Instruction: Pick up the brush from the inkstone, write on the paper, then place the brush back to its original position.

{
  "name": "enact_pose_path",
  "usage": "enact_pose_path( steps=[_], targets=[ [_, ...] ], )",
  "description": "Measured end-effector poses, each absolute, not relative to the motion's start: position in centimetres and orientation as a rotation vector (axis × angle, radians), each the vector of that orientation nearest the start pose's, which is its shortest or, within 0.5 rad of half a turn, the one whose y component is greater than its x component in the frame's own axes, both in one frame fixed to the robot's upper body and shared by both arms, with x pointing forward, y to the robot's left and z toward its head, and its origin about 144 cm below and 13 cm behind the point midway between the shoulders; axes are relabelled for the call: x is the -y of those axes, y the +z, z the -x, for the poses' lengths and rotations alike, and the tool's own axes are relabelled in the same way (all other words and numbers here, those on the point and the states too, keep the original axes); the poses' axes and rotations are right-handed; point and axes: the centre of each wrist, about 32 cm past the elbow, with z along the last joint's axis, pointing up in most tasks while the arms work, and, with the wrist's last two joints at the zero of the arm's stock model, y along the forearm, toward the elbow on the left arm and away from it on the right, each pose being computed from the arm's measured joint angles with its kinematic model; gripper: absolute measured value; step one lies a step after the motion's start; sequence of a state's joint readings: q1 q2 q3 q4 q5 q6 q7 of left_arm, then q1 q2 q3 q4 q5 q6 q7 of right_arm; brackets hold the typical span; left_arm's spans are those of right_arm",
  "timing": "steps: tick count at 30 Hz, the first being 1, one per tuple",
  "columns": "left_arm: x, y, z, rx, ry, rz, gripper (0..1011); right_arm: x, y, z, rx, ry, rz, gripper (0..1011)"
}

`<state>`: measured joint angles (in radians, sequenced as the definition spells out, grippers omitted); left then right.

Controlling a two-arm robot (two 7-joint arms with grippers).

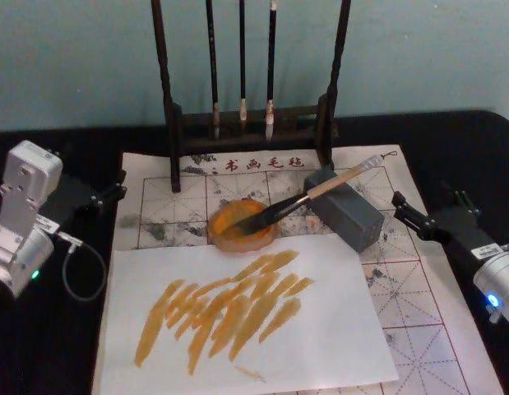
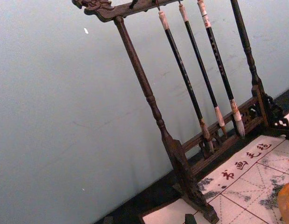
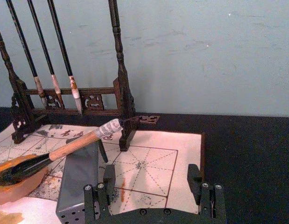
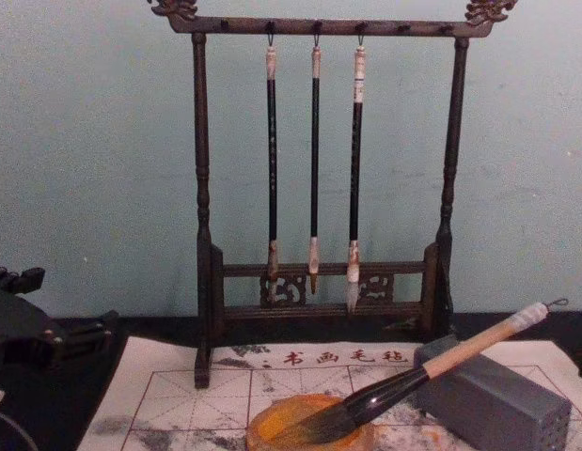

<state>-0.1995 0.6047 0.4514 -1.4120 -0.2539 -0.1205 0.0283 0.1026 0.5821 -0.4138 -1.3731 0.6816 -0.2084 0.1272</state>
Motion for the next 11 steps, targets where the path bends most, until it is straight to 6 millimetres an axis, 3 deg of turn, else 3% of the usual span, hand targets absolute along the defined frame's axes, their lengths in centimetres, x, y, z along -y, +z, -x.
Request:
enact_pose_path(
  steps=[11],
  targets=[
    [-30.97,113.98,-48.86,0.285,1.248,-0.305,1001,31.86,110.25,-46.12,-0.121,-1.229,0.010,1000]
  ],
)
